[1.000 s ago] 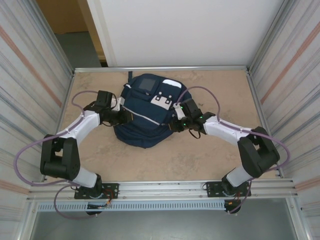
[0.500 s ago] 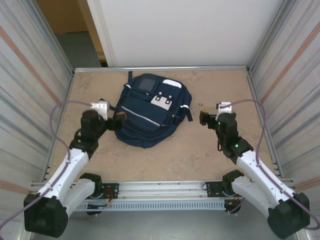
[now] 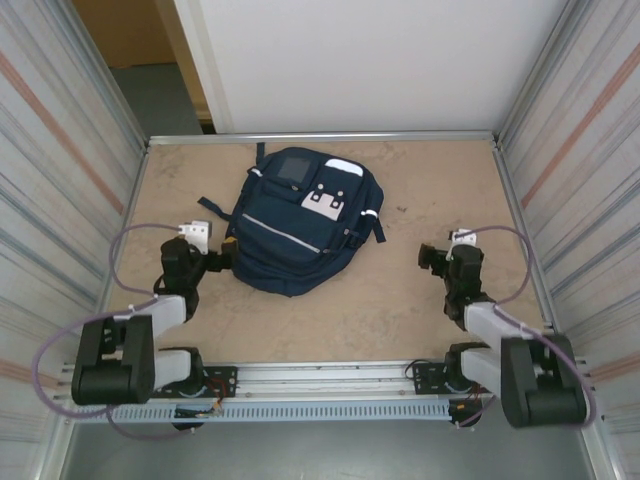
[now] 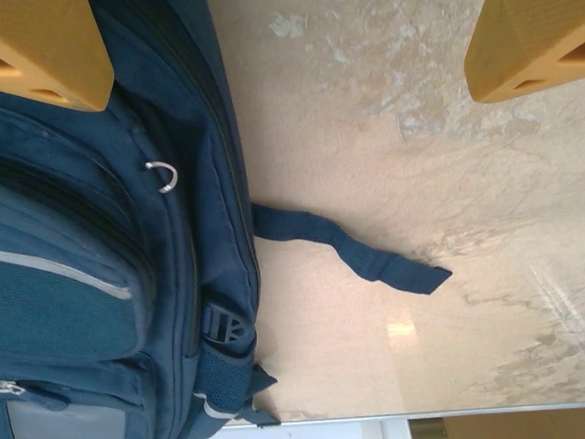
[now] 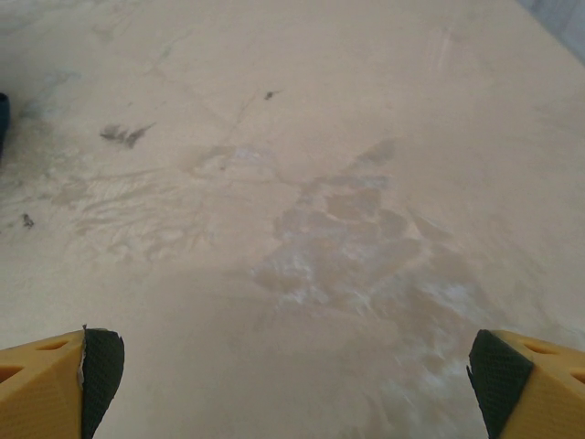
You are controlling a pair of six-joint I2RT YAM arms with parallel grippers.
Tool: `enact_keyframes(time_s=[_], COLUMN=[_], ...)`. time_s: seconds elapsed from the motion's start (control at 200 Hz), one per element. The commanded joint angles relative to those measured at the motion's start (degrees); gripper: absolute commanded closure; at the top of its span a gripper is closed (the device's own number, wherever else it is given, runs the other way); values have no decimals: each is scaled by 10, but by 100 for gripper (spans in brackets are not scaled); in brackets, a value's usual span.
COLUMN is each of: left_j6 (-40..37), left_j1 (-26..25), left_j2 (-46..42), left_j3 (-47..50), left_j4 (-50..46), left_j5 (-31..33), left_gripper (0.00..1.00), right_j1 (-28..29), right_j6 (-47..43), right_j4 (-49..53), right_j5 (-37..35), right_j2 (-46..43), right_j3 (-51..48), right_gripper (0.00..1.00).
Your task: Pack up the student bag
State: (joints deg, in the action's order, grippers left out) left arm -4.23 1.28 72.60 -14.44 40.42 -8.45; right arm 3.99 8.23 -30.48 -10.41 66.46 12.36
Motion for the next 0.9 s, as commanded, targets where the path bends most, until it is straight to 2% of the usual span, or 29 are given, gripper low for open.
enact_keyframes(time_s=[0.0,0.05,0.11,0.165,0.225,0.271,0.291,0.341,0.371,0.406,0.456,0.531,0.671,0.892], left_j6=[9,14,16,17,19,15,11,1,-11,-25,-32,-33,-2,-2], left_j1=[14,19,21,21,21,19,17,7,-6,-12,-13,-12,-10,-10], left_j2=[45,60,64,80,118,153,153,128,139,147,133,142,141,140], left_j3=[-1,-10,-26,-34,-30,-28,-30,-50,-52,-54,-65,-72,-93,-93], left_j4=[141,137,109,106,146,199,193,111,122,136,91,90,48,46], left_j5=[-29,-35,-36,-31,-28,-24,-25,-17,-12,-19,-33,-44,14,13], left_gripper=[1,1,1,1,1,1,1,1,1,1,1,1,1,1], right_j1=[5,6,-14,-36,-40,-19,-9,-12,-8,-26,-58,-46,-49,-48], right_j6=[-54,-78,-50,-31,-39,-48,-48,-50,-38,-18,-6,-20,-19,-21], right_j4=[-115,-151,-157,-223,-319,-248,-209,-279,-253,-194,-176,-178,-171,-172], right_j5=[4,-7,0,20,26,-8,-21,-41,-72,-40,18,14,22,24], right_j2=[91,125,150,185,238,218,210,236,235,220,217,222,219,219], right_j3=[66,75,78,57,44,65,75,64,76,92,98,101,102,102], right_gripper=[1,1,1,1,1,1,1,1,1,1,1,1,1,1])
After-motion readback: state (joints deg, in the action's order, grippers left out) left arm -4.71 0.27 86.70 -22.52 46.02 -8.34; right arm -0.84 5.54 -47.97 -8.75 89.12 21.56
